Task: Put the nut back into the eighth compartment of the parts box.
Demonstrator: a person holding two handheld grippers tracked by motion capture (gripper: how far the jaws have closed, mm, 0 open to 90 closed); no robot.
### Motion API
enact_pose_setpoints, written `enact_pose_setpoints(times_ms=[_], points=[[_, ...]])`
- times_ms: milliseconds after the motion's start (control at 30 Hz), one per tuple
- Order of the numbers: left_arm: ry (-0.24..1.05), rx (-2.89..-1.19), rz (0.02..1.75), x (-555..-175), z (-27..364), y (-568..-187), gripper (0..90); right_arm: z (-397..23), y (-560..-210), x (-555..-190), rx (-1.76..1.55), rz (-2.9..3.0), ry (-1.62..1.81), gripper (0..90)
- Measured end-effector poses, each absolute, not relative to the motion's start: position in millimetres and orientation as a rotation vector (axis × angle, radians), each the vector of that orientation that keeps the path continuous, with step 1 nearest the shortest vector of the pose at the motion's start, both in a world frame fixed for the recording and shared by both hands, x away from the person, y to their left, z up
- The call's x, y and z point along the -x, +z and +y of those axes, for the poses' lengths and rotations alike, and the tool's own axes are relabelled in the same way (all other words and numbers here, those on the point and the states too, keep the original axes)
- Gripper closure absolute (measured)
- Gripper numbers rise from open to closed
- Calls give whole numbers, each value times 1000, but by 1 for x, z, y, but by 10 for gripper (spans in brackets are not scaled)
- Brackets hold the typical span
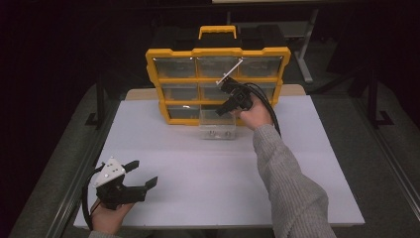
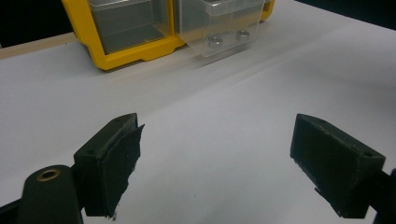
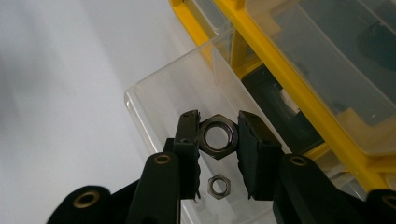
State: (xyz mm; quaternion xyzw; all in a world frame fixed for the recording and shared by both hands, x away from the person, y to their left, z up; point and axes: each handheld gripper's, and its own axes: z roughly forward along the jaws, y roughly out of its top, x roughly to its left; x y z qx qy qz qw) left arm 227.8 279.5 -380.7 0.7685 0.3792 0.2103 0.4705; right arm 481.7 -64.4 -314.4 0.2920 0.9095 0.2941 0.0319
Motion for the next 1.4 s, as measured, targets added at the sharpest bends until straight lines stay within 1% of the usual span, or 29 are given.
enact_pose_setpoints(times_ms=[933,1167,1400], points=[[513,-1884,930,-227,279,-381,158,-63,-348,-487,-971,2823,872,679],[513,-1884,931,-227,279,-381,158,-69,-339,-479,-951,2800,932,662],[513,-1885,932,-227,279,-381,158,-84,-324,-464,-923,2784,1005,651]])
